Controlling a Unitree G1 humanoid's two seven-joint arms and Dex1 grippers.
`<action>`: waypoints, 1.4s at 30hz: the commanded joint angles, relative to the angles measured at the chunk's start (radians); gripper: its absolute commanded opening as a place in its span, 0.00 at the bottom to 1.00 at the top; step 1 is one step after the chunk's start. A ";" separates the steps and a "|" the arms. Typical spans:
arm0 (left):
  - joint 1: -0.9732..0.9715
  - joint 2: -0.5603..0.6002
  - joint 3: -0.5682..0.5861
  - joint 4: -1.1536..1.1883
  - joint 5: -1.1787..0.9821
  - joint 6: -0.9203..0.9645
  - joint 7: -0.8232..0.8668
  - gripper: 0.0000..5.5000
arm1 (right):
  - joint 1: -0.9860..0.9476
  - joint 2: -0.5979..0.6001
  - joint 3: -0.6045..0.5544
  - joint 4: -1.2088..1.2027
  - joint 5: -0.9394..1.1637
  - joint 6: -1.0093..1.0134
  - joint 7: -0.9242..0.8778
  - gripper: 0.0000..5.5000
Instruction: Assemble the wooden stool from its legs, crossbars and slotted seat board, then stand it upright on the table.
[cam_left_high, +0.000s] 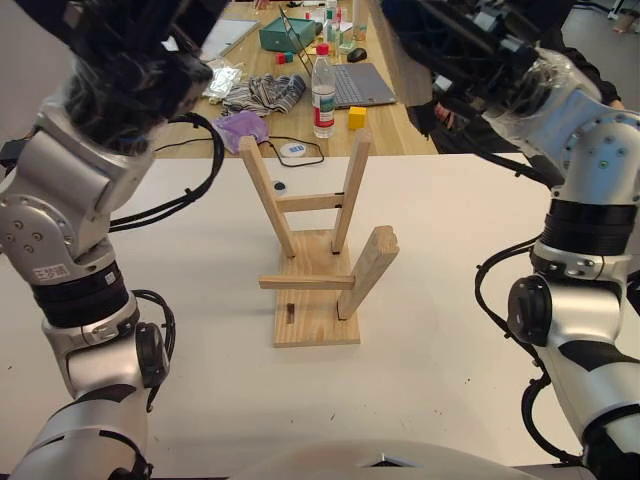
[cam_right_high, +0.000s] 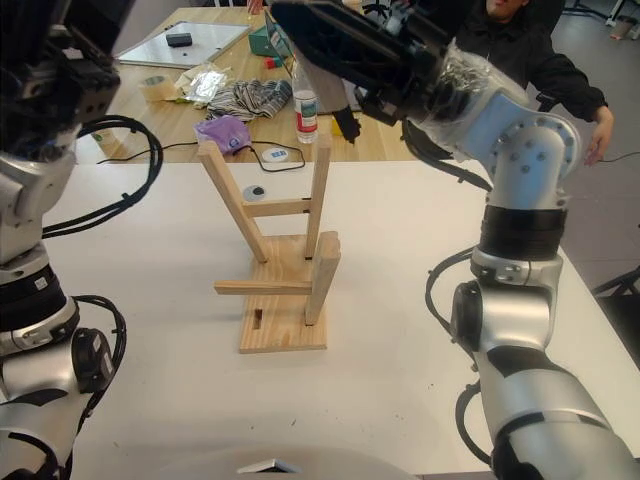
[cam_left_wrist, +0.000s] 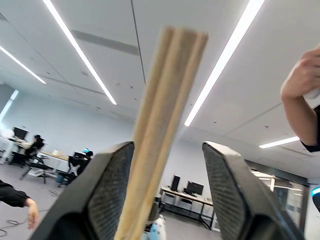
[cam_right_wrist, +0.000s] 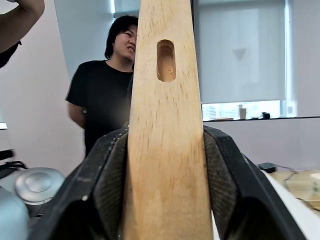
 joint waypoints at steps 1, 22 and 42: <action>0.007 -0.024 -0.020 -0.033 0.001 0.000 -0.010 0.46 | -0.033 0.020 0.046 0.032 -0.035 -0.009 0.068 0.37; 0.024 -0.060 -0.011 0.039 0.118 0.016 -0.099 0.46 | -0.009 0.068 0.066 -0.024 -0.029 0.014 0.038 0.37; 0.045 -0.150 -0.048 -0.014 0.179 -0.017 -0.046 0.38 | 0.054 0.044 0.186 -0.103 -0.163 -0.016 0.063 0.37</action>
